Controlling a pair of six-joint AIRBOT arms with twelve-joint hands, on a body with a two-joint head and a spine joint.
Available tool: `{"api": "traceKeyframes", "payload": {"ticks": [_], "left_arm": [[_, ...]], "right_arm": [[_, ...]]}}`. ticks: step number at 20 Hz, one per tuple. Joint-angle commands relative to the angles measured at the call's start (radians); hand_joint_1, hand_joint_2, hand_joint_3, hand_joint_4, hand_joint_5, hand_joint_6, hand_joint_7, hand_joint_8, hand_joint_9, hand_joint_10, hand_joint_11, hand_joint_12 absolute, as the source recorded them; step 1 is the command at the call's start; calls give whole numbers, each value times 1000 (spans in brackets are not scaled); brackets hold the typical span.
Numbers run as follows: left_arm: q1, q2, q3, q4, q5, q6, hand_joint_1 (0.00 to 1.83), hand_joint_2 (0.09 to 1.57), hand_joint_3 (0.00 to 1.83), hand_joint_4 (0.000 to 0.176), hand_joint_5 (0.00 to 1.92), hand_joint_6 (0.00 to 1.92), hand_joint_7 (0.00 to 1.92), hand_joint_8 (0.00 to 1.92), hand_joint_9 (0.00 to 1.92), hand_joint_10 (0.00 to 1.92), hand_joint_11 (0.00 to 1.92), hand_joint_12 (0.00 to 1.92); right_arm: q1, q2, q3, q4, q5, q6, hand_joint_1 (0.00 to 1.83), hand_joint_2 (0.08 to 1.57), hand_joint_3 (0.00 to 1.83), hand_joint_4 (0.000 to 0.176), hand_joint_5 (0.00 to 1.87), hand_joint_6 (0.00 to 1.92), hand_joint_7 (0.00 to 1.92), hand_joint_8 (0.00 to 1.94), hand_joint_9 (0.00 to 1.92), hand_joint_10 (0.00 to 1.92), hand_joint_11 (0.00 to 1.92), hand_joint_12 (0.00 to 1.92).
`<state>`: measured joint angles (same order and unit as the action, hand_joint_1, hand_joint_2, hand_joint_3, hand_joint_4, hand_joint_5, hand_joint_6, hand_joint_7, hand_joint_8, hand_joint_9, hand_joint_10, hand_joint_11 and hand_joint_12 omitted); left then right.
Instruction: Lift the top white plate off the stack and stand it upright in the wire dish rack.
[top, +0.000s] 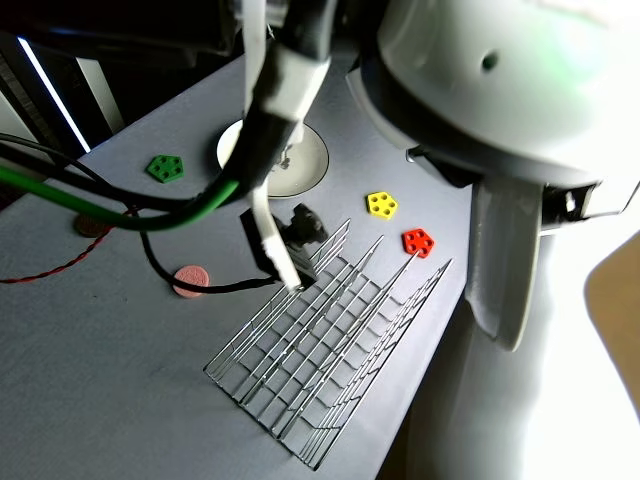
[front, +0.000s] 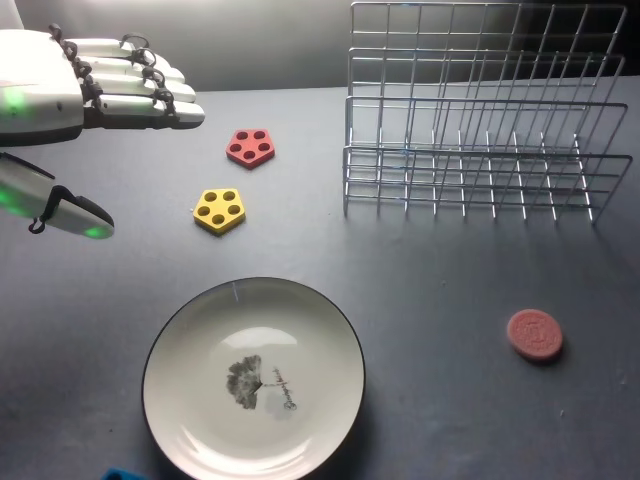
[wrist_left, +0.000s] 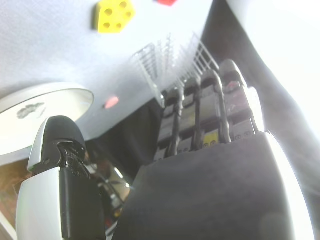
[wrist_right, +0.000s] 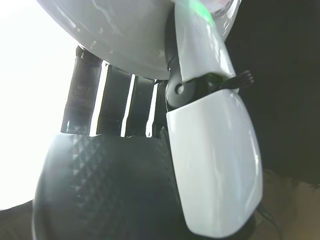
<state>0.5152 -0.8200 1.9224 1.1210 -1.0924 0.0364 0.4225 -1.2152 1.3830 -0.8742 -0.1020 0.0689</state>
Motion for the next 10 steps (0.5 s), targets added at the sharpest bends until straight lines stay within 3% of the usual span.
{"api": "traceKeyframes", "payload": {"ticks": [1,4,7,10], "left_arm": [[-24,11,-1,-82,-48,6,394,1045,0,0,104,6,117,7,94,4,0,366],[-25,10,-1,-82,-46,9,389,1048,1,0,108,1,132,3,106,1,0,416],[-25,11,-3,-82,-46,11,376,1067,3,0,58,3,87,1,52,1,0,241],[-24,11,-4,-82,-44,14,377,1075,1,0,52,3,86,4,72,5,0,334]], "right_arm": [[31,14,-6,4,77,3,1482,1153,0,0,724,1264,843,926,915,1027,783,1587],[39,20,-13,28,61,3,1481,1150,0,0,731,1249,815,967,926,1012,810,1557],[48,26,-26,47,33,3,1483,1141,0,0,726,1238,830,952,978,934,829,1532],[60,32,-32,88,-2,3,1482,1146,0,0,730,1255,818,973,929,989,836,1522]]}}
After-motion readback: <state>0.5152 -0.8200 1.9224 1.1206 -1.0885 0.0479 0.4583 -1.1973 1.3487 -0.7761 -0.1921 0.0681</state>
